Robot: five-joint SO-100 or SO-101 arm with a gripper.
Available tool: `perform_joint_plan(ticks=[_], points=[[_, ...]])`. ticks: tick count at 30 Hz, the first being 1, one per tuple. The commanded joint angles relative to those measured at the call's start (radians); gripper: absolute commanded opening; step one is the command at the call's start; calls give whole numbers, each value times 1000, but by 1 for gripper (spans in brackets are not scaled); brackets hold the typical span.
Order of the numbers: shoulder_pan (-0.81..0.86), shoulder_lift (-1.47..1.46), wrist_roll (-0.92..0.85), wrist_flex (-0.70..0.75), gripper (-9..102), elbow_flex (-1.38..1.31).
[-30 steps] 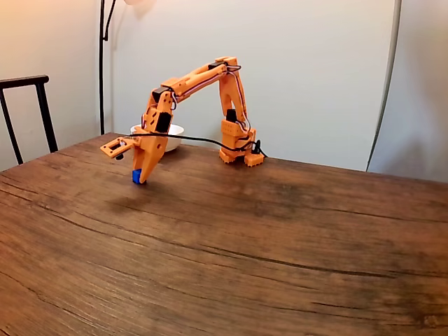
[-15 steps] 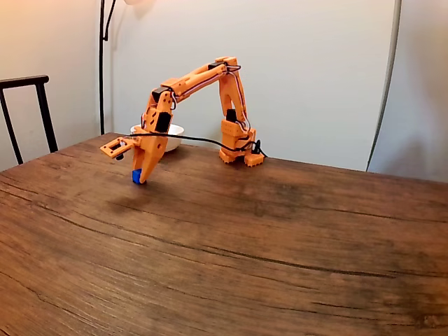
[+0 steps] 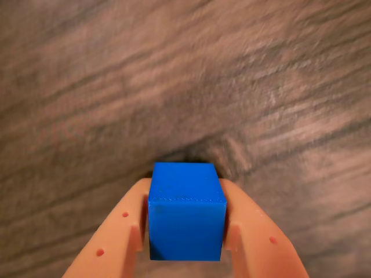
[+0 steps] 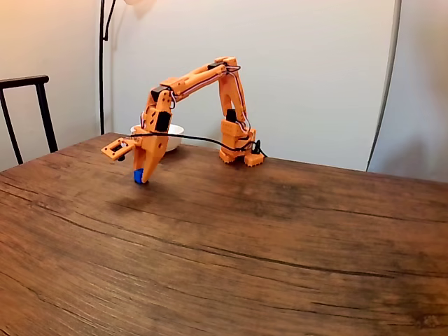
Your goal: Grasp the cube and drop it in the bowl
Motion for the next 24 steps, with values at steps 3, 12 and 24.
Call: perform_joint_plan(ticks=[3,12,24], points=[[18,28,75,210,4,-232],[84,44,179,574,4,-577],[209,322,259,807,4,-621]])
